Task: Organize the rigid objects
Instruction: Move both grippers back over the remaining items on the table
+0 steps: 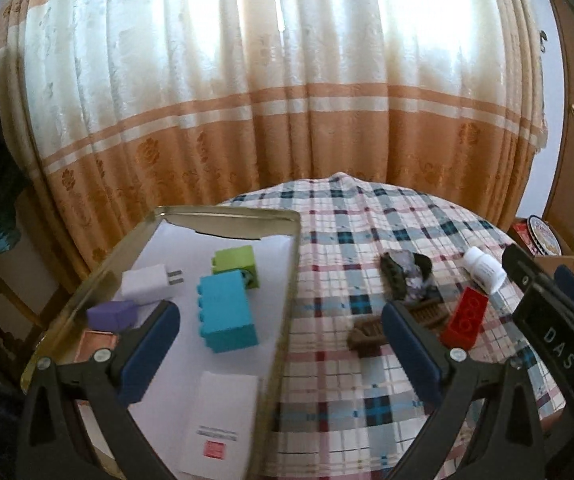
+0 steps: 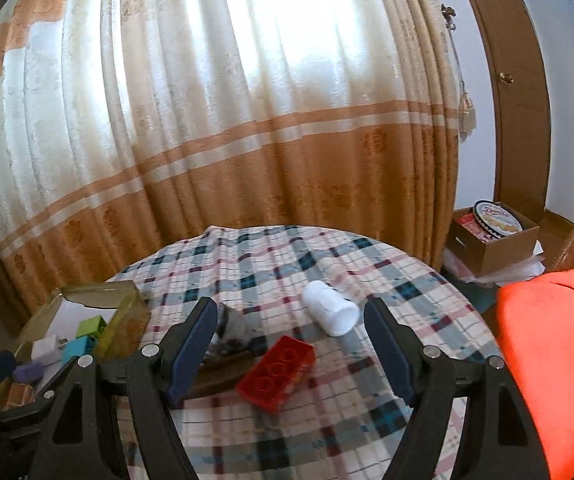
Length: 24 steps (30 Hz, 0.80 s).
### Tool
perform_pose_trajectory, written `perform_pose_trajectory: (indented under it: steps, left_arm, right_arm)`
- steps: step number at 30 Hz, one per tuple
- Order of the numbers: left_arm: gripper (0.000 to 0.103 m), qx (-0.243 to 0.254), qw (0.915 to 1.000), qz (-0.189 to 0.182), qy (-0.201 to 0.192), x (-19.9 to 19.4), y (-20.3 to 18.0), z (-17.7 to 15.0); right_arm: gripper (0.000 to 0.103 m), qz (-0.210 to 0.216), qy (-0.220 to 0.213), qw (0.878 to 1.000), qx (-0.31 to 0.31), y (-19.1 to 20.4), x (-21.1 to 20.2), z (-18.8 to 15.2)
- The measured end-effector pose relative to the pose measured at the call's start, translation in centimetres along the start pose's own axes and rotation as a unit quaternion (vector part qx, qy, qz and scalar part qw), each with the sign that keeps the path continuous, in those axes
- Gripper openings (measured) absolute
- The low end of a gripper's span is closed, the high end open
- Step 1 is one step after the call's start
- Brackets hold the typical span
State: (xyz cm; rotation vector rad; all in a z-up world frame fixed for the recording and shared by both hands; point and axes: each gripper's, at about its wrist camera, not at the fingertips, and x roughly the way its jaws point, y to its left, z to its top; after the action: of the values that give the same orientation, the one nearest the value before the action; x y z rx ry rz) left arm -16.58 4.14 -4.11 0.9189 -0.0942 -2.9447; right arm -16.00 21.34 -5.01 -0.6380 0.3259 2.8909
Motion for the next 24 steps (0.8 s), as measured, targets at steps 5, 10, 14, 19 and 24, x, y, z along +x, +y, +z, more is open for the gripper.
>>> perform_pose_trajectory:
  steps: [5, 10, 14, 19, 24]
  left_arm:
    - [0.102, 0.005, 0.9999, -0.002, -0.011, -0.2, -1.2, -0.5]
    - [0.102, 0.016, 0.9999, -0.002, -0.007, 0.0, -2.1, -0.7]
    - [0.102, 0.02, 0.9998, -0.005, -0.004, -0.1, -2.5, -0.9]
    - [0.102, 0.023, 0.9997, -0.005, 0.006, 0.4, -3.0, -1.1]
    - [0.102, 0.017, 0.9994, -0.014, 0.026, 1.0, -3.6, -1.3]
  right_arm:
    - [0.078, -0.001, -0.008, 1.0, 0.02, -1.5, -0.5, 0.0]
    - [0.078, -0.016, -0.027, 0.999, -0.022, -1.6, -1.0, 0.2]
    - [0.078, -0.03, -0.048, 0.998, -0.039, -2.6, -1.6, 0.5]
    - [0.078, -0.053, -0.063, 0.995, -0.056, -4.4, -1.7, 1.1]
    - [0.078, -0.051, -0.06, 0.997, -0.019, -6.2, -1.4, 1.5]
